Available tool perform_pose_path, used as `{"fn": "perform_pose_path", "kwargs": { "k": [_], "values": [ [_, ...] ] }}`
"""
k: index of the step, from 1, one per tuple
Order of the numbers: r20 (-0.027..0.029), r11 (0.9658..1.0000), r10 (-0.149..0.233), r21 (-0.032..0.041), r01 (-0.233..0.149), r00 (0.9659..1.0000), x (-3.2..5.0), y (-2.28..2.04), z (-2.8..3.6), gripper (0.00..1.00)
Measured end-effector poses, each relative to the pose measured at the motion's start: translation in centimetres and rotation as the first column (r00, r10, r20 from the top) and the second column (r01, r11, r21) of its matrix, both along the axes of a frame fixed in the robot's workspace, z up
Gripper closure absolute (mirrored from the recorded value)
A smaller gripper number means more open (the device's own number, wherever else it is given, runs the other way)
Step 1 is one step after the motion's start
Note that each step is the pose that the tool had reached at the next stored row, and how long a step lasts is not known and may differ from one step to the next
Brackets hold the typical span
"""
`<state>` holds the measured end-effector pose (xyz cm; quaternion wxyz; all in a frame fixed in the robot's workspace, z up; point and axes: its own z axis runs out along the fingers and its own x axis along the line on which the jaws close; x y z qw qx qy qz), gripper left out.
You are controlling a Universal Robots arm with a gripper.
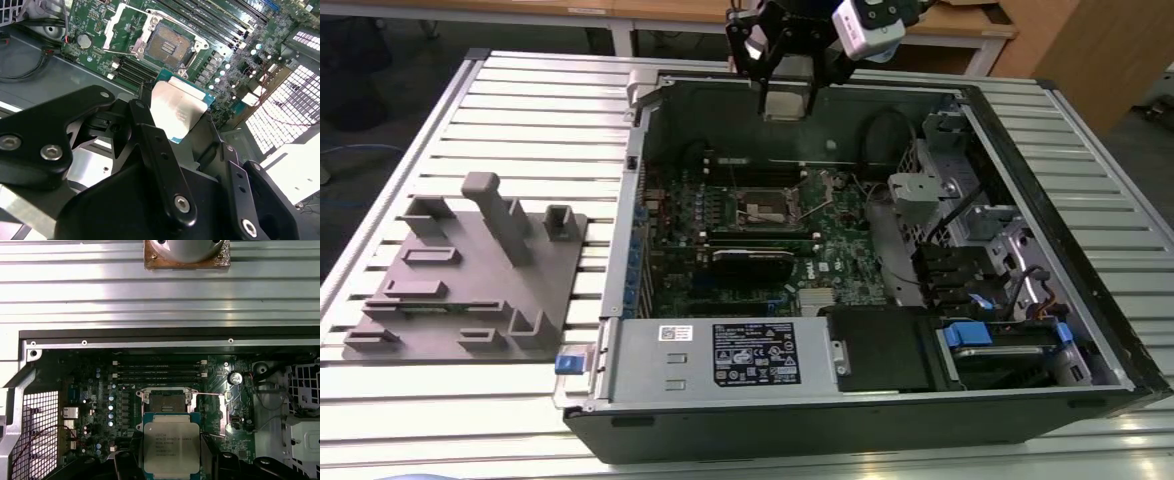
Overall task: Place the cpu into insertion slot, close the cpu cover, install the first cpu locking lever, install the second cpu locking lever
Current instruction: 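Place the cpu into insertion slot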
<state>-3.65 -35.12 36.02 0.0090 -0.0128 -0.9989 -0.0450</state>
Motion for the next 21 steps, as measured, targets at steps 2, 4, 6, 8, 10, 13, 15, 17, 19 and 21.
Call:
{"fn": "perform_pose_path", "kwargs": {
  "k": [2, 4, 6, 8, 10, 13, 15, 17, 19, 21],
  "values": [
    [-0.0001, 1.0000, 0.000, -0.0002, 0.000, 1.0000, 0.00, -0.01, -0.11, 0.46],
    [-0.0001, 1.0000, 0.000, -0.0003, 0.000, 1.0000, 0.00, 0.00, -0.25, 0.46],
    [-0.0002, 1.0000, 0.000, -0.0003, 0.000, 1.0000, 0.00, 0.00, -0.35, 0.46],
    [-0.0002, 1.0000, 0.000, -0.0004, 0.000, 1.0000, 0.00, 0.00, -0.41, 0.46],
    [-0.0002, 1.0000, 0.000, -0.0004, 0.000, 1.0000, 0.00, 0.00, -0.46, 0.46],
    [-0.0003, 1.0000, 0.000, -0.0006, 0.000, 1.0000, 0.00, -0.01, -0.49, 0.46],
    [-0.0002, 1.0000, 0.000, -0.0003, 0.000, 1.0000, 0.00, 0.00, -0.51, 0.46],
    [-0.0001, 1.0000, 0.000, -0.0004, 0.000, 1.0000, 0.00, 0.00, -0.51, 0.46],
    [-0.0002, 1.0000, 0.000, -0.0004, 0.000, 1.0000, 0.00, -0.01, -0.52, 0.46],
    [-0.0001, 1.0000, 0.000, -0.0002, 0.000, 1.0000, 0.00, 0.00, -0.57, 0.46]
  ]
}}
